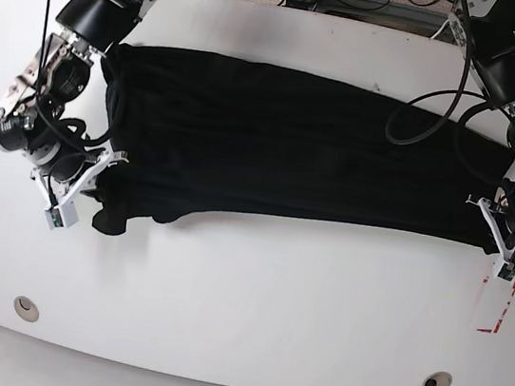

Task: Fold the T-shirt properly
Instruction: 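Fold the grasped edge over the shirt toward the held edge with both grippers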

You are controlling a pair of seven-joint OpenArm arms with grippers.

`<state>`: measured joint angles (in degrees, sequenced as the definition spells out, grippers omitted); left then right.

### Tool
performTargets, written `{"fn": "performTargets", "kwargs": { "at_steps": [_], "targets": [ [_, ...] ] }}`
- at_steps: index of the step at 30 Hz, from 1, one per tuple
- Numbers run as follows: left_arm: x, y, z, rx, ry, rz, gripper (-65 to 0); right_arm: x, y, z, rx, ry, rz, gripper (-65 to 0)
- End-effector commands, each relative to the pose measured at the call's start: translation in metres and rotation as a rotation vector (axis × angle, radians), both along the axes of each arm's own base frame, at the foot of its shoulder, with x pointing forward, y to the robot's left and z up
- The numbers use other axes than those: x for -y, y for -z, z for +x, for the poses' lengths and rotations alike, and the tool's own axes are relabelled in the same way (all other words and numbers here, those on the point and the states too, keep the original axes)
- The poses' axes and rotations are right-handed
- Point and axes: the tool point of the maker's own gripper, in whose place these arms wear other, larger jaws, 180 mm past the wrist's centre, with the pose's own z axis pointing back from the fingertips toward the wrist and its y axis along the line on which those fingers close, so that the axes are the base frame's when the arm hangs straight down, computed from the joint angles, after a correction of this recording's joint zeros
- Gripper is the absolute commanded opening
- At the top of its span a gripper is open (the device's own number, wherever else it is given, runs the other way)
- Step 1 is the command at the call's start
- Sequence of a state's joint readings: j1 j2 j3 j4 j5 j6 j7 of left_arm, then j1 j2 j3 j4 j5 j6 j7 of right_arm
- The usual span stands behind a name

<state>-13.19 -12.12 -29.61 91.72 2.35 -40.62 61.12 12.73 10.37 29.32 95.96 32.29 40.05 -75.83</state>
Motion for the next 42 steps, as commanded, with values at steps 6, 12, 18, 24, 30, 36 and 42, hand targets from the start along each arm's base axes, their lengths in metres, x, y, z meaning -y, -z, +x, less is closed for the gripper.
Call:
{"fn": "performTargets", "kwargs": {
  "at_steps": [6, 12, 18, 24, 30, 36, 42],
  "targets": [
    [-0.011, -0.033, 0.019, 0.072, -0.012, 0.057, -64.6, 0.004, -0.008, -0.004, 0.032, 0.005, -0.016, -65.0],
    [0.007, -0.026, 0.041, 0.043, 0.043, 0.027, -64.6, 0.002, -0.017, 0.006, 0.073, 0.004, -0.004, -65.0],
    [0.019, -0.013, 0.062, 0.021, 0.051, -0.068, -64.6, 0.005, -0.010, 0.016, 0.053, 0.013, 0.036, -65.0],
    [0.033, 0.017, 0.076, 0.012, 0.075, -0.182, -64.4, 0.004, 0.004, 0.023, 0.038, 0.006, 0.073, -65.0],
    [0.041, 0.031, 0.080, 0.003, 0.082, -0.233, -64.3, -0.003, 0.011, 0.029, 0.036, -0.030, 0.076, -65.0],
    [0.045, 0.039, 0.083, 0.012, 0.083, -0.276, -52.6, -0.003, 0.016, 0.030, 0.028, -0.034, 0.084, -65.0],
    [0.048, 0.034, 0.090, 0.074, 0.094, -0.298, -45.0, -0.002, 0.017, 0.030, 0.027, -0.032, 0.082, -65.0]
  ]
}}
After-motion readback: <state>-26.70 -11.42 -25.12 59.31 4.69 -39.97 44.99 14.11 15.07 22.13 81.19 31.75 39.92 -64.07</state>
